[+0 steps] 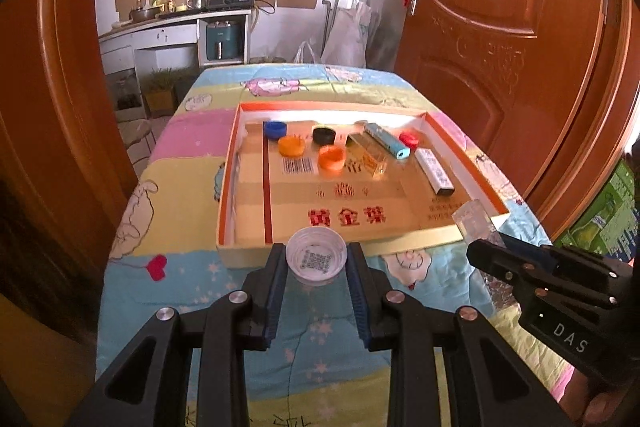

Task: Organize rigid objects
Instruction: 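Carry the white cap and patterned bottle over the tray with both grippers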

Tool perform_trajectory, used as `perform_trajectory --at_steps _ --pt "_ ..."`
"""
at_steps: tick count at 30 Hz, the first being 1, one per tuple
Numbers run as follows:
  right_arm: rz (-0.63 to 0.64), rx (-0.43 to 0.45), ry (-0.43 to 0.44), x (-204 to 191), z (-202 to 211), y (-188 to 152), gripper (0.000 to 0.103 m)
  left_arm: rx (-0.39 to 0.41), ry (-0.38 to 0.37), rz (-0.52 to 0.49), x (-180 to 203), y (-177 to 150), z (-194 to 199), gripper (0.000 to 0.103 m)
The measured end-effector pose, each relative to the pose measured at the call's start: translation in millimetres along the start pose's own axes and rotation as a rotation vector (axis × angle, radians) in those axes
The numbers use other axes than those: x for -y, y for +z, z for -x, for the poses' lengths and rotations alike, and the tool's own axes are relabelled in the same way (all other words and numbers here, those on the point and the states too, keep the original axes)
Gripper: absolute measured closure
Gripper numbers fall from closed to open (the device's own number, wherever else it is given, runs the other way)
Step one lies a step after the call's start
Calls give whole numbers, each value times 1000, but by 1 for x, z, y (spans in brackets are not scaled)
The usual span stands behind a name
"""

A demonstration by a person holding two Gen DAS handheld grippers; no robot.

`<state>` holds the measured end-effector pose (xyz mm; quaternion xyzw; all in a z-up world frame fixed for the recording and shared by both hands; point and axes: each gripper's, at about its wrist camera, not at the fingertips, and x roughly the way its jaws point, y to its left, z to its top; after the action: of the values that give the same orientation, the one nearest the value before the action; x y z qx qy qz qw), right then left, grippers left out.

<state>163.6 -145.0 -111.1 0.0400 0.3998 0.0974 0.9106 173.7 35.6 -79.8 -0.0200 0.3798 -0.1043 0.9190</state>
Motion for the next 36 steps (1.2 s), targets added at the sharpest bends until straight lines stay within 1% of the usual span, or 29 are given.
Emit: perform_trajectory --at_steps 7,17,27,36 --pt "5 14 5 1 -2 13 83 25 3 17 -2 15 0 73" --pt "21 24 21 -2 -14 33 83 36 7 40 -9 29 -11 73" --pt "24 15 32 -3 -35 52 83 20 7 63 -17 42 -34 73" --pt "-1 6 4 14 -53 64 83 7 0 74 -21 51 -56 73"
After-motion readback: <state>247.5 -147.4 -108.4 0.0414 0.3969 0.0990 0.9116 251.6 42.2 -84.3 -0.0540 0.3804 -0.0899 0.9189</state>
